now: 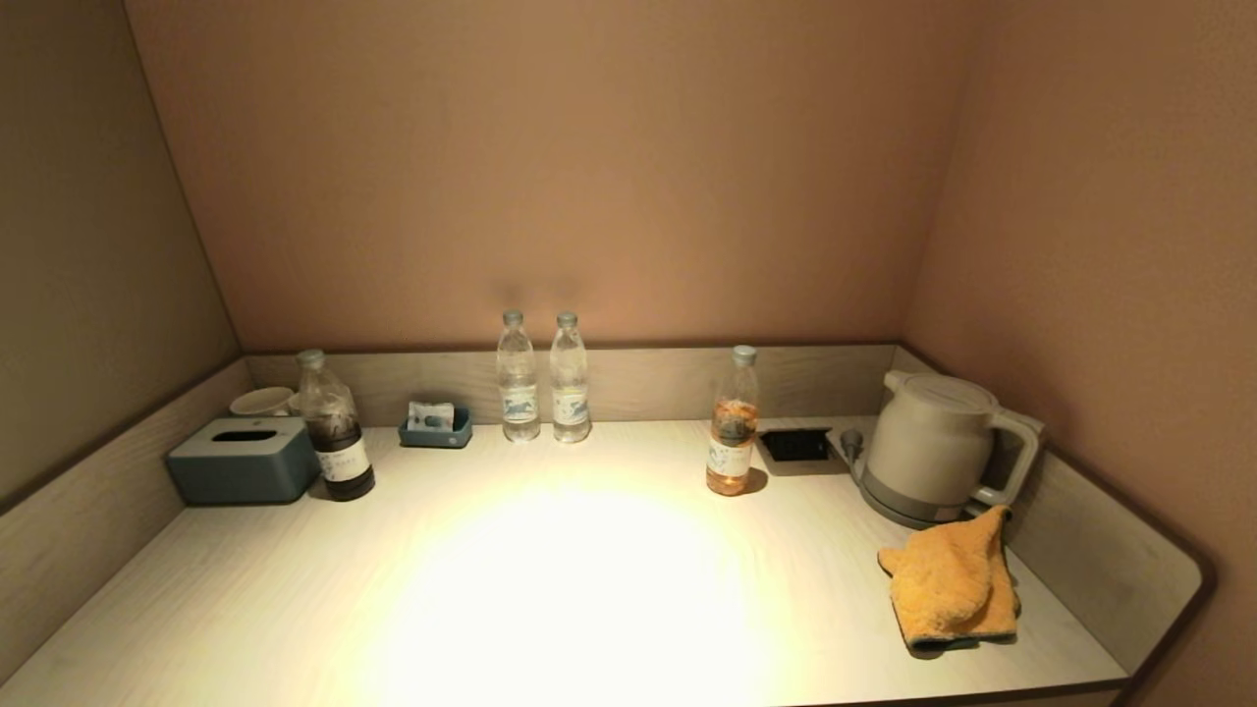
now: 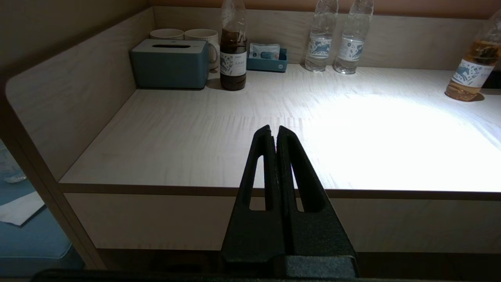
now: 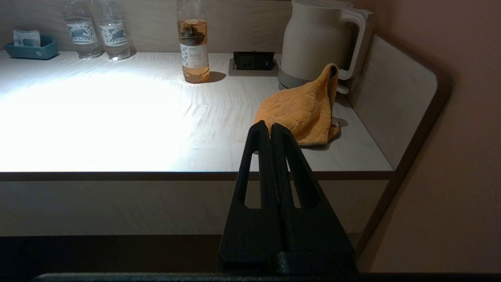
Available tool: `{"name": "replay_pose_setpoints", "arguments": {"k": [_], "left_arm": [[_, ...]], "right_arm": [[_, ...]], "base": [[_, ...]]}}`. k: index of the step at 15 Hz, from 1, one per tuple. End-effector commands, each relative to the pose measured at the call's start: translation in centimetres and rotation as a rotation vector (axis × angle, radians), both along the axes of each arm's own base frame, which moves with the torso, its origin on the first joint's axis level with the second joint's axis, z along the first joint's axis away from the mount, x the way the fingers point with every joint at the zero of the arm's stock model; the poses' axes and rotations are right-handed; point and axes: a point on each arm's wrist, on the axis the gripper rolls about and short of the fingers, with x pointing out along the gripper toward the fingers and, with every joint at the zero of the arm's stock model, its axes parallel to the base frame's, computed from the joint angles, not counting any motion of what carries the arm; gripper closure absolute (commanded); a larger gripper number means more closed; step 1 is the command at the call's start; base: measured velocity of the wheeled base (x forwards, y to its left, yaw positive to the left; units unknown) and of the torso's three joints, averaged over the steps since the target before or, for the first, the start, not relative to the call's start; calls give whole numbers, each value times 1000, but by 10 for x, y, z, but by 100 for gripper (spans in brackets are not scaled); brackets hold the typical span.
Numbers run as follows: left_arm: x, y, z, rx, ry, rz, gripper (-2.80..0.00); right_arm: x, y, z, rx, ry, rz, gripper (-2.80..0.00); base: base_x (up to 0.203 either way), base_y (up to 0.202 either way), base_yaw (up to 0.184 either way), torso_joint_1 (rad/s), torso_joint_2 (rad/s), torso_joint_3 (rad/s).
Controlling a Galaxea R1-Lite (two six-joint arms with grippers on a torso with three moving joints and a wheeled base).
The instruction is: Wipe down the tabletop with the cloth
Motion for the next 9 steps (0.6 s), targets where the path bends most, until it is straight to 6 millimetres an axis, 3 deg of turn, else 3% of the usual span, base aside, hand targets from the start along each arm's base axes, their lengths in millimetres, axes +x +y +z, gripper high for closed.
{"name": "replay_pose_setpoints", "arguments": {"k": [1,9], "left_arm": [[0,0,0,-1,-1,0,0],[0,0,0,-1,-1,0,0]], "right_arm": [[0,0,0,7,0,1,0],[0,0,0,10,0,-1,0]], "base": [[0,0,0,0,0,0],[0,0,0,0,0,0]]}}
